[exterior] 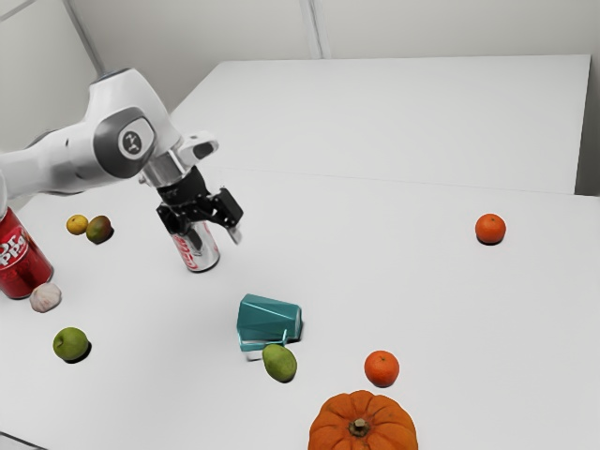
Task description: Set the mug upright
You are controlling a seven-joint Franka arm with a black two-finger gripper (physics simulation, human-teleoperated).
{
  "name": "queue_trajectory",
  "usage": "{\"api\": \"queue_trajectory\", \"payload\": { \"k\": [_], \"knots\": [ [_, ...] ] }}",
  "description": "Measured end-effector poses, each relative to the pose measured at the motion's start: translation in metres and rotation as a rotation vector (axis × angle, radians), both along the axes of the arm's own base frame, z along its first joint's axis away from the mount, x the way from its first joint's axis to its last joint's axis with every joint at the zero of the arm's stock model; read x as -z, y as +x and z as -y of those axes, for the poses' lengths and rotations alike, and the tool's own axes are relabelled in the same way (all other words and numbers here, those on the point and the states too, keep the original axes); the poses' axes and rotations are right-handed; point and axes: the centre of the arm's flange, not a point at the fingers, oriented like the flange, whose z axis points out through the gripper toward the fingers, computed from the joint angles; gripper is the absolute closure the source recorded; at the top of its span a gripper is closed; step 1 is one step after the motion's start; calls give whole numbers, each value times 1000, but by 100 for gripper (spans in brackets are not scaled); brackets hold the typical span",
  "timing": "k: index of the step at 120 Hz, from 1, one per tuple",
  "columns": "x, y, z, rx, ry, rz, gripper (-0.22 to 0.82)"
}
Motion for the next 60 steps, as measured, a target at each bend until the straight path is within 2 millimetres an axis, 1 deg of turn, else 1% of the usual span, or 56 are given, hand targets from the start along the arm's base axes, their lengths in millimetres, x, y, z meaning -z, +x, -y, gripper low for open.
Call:
{"api": "queue_trajectory", "payload": {
  "k": [14,21,42,60],
  "knots": [
    [34,-16,2,-66,-42,-19,0],
    [47,-21,2,-95,-55,-26,0],
    [80,-33,1,-162,-71,-42,0],
    [103,-35,-1,-215,-85,-52,0]
  ]
}}
